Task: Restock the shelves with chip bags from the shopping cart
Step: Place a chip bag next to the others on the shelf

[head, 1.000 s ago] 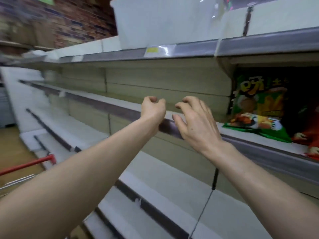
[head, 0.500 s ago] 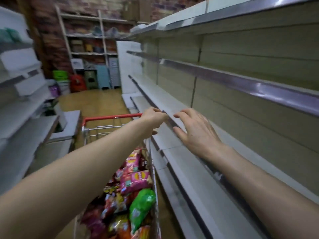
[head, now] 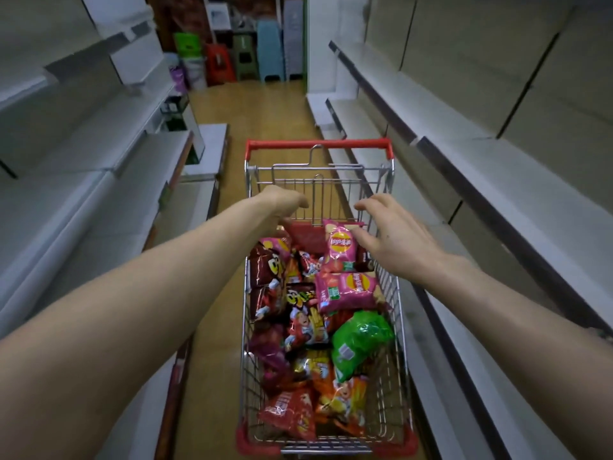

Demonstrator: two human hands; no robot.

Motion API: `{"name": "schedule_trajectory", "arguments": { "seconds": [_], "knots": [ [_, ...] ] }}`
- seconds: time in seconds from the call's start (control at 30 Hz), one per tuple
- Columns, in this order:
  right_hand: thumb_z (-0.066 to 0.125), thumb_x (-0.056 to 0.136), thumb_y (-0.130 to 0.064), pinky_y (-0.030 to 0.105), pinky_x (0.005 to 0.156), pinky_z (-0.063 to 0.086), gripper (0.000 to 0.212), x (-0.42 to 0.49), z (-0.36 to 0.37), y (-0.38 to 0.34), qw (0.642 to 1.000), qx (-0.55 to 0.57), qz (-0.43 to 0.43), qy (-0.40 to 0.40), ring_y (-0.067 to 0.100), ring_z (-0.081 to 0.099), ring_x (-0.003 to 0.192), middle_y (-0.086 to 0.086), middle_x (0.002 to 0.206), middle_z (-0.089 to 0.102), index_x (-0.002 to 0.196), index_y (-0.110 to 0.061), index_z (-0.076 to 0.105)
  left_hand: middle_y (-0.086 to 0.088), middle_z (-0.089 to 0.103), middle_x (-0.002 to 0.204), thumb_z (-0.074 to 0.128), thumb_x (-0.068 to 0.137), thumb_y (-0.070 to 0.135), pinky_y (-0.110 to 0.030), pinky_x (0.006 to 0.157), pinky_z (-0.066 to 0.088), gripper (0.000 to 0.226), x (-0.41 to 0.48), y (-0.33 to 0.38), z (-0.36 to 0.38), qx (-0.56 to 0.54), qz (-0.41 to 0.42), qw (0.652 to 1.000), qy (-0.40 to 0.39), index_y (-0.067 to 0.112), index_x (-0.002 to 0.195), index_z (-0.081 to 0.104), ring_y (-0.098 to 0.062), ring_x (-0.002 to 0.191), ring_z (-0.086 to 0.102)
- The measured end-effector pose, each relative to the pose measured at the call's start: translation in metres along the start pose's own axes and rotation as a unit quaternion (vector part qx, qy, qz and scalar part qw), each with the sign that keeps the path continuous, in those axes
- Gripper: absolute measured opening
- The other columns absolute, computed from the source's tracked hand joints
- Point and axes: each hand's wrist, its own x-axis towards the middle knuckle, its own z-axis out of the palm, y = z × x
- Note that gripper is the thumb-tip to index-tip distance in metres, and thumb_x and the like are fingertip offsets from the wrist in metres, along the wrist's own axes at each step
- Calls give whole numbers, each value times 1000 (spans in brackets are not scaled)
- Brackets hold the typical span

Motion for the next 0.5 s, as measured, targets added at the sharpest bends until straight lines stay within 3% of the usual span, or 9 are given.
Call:
{"name": "schedule_trajectory", "arguments": {
  "seconds": [0.17, 0.23, 0.3, 0.37, 0.43, 0.5],
  "knots": [
    [51, 98, -37, 38, 96, 43, 46, 39, 50, 12, 998, 18, 34, -45, 23, 50, 122, 1, 142, 42, 140, -20, 44, -13, 57, 127, 61, 92, 15, -36, 77, 50, 42, 59, -33, -7, 4, -56, 998, 5, 3, 131, 49, -23, 106, 58],
    [51, 98, -36, 38, 99, 42, 48, 51, 72, 16, 997, 26, 43, -66, 24, 48, 124, 3, 144, 41, 143, -19, 41, -14, 55, 128, 60, 94, 14, -37, 81, 48, 42, 81, -46, -4, 21, -66, 998, 1, 2, 132, 46, -22, 97, 58],
    [51, 99, -36, 40, 101, 43, 50, 62, 93, 17, 994, 35, 54, -88, 24, 49, 124, 3, 145, 39, 144, -19, 39, -11, 57, 110, 58, 95, 10, -34, 79, 48, 25, 101, -58, 2, 41, -54, 998, 3, 3, 119, 52, -15, 76, 56],
    [50, 98, -38, 44, 101, 44, 49, 70, 117, 19, 991, 47, 65, -111, 24, 50, 123, 2, 145, 39, 143, -21, 40, -4, 56, 90, 56, 96, 9, -30, 73, 53, 14, 120, -67, 9, 80, -15, 996, 25, 6, 109, 57, -11, 67, 53],
    [50, 98, -39, 42, 100, 44, 49, 77, 140, 19, 987, 67, 71, -129, 24, 50, 122, 2, 145, 38, 143, -21, 40, -3, 58, 95, 58, 94, 13, -37, 84, 55, 24, 139, -77, 16, 148, 36, 988, 24, 10, 118, 56, -16, 79, 61],
    [49, 99, -39, 37, 98, 42, 50, 82, 163, 17, 983, 80, 80, -148, 24, 49, 124, 1, 146, 38, 144, -21, 39, -4, 60, 109, 61, 91, 21, -46, 96, 49, 32, 156, -85, 22, 292, 80, 953, 20, 16, 122, 55, -23, 100, 61]
  ]
}}
